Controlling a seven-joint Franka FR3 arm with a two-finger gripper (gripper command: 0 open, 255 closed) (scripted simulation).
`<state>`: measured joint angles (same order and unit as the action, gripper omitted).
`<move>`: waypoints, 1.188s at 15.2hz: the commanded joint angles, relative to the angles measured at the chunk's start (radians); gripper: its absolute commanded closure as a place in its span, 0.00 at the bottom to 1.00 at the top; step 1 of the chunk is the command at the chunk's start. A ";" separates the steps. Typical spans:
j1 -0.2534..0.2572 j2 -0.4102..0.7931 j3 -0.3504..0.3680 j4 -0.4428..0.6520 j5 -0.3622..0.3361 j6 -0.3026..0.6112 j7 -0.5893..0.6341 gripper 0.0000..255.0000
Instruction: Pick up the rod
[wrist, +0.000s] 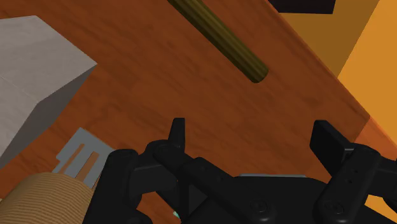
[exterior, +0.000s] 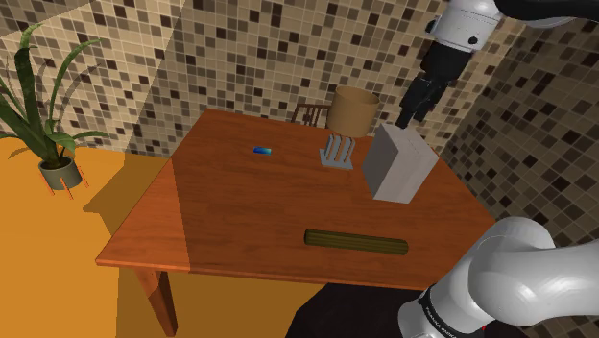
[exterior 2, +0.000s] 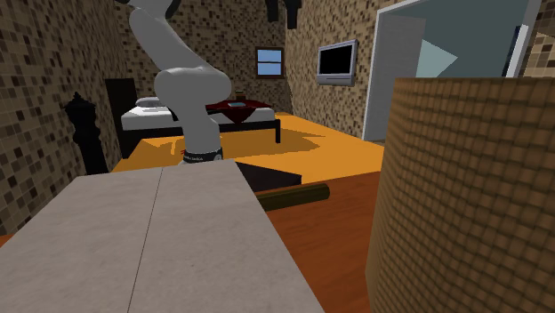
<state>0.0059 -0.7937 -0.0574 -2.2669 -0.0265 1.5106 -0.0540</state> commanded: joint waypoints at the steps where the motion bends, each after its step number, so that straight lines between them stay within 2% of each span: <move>1: 0.000 0.000 0.000 0.000 0.000 0.000 0.000 0.00; 10: 0.054 0.005 -0.116 -0.281 -0.018 0.222 -0.229 0.00; 18: 0.102 0.115 -0.228 -0.464 -0.039 0.449 -0.444 0.00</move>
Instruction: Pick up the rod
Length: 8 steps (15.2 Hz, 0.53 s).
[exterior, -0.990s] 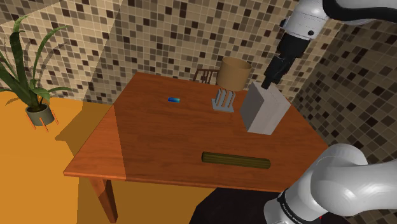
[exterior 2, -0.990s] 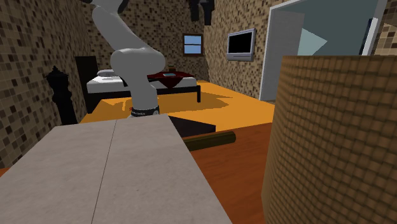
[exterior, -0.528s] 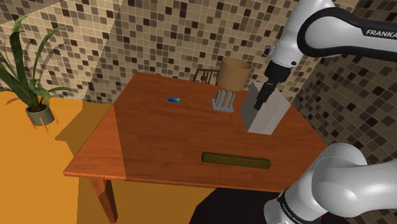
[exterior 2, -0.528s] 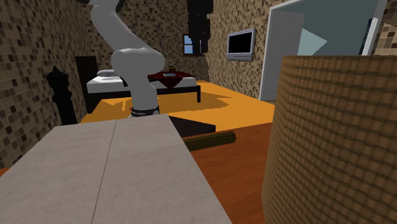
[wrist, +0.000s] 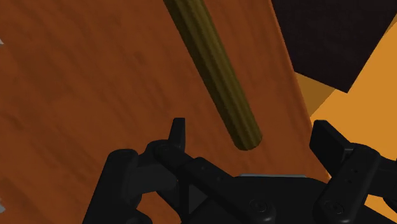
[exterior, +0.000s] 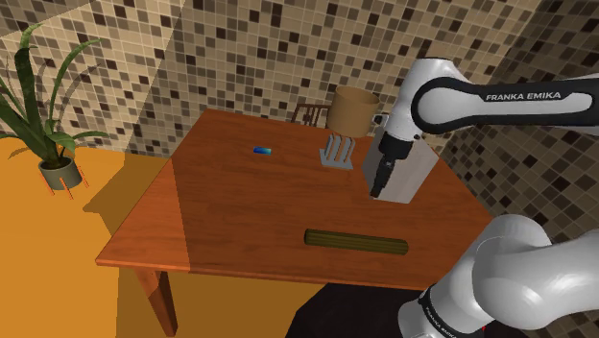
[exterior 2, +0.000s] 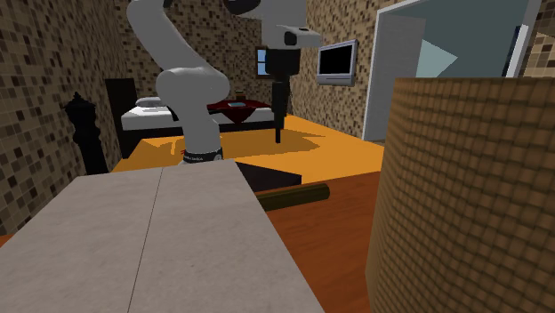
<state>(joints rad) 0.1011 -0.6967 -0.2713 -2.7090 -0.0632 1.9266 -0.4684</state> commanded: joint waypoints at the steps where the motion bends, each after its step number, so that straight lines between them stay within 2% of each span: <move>1: 0.014 0.041 -0.029 -0.040 -0.004 0.065 -0.058 0.00; 8: 0.086 0.261 -0.137 -0.130 0.013 0.306 -0.277 0.00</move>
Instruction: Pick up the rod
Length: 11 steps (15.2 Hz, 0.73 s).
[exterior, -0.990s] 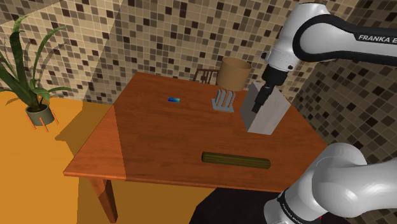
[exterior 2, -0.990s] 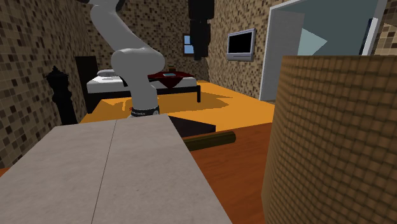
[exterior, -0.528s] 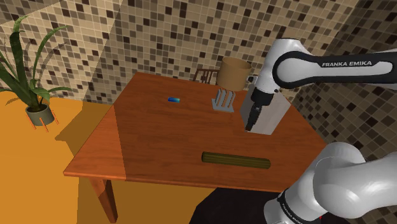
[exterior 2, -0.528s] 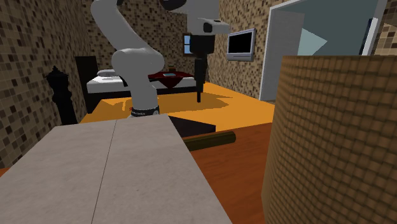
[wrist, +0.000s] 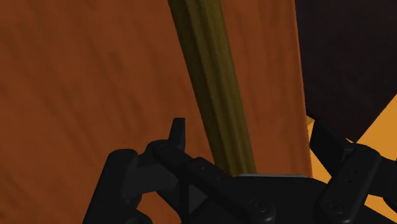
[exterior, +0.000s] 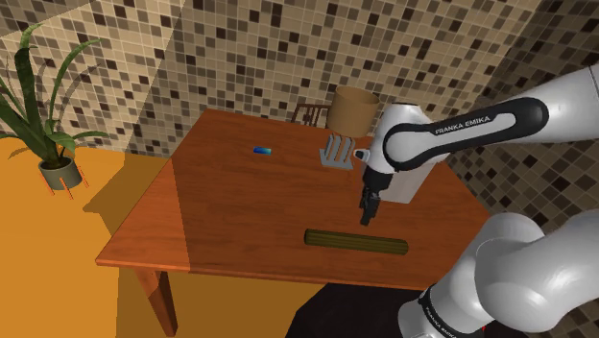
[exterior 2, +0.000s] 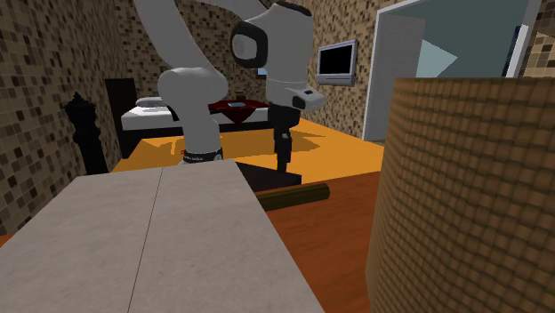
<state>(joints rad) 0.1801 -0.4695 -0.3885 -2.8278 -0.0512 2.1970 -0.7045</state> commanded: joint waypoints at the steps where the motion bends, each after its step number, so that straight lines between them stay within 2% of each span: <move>1: 0.022 0.075 -0.036 -0.018 0.012 0.072 -0.078 0.00; 5: 0.101 0.261 -0.097 -0.031 0.099 0.220 -0.251 0.00; 11: 0.144 0.381 -0.114 -0.030 0.205 0.321 -0.341 0.00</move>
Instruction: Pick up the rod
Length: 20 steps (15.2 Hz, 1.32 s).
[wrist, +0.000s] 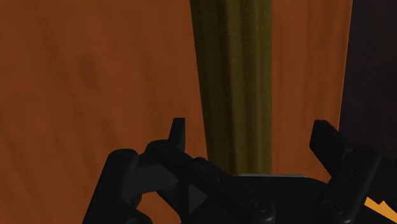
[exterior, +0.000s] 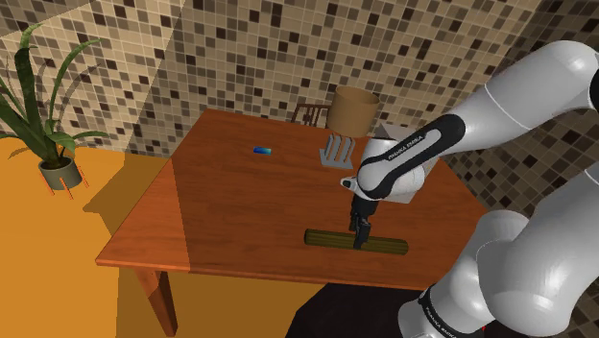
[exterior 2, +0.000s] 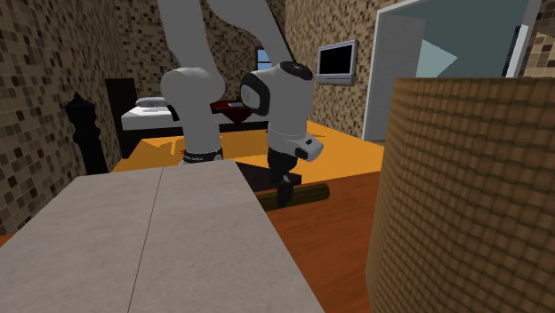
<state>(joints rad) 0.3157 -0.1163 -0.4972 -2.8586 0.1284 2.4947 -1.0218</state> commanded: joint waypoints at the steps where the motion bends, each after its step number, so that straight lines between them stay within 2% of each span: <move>1: 0.016 0.051 -0.006 0.002 0.050 0.041 -0.043 0.00; 2: 0.027 0.087 -0.006 0.006 0.094 0.067 -0.077 0.00; 4: 0.025 0.088 -0.004 0.006 0.094 0.067 -0.077 0.00; 5: 0.026 0.087 -0.003 0.004 0.095 0.068 -0.076 1.00; 14: 0.025 0.088 -0.004 0.006 0.094 0.067 -0.077 1.00; 20: -0.015 -0.047 -0.001 -0.001 -0.047 -0.039 0.033 1.00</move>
<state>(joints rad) 0.3091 -0.1446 -0.4978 -2.8589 0.1016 2.4723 -1.0008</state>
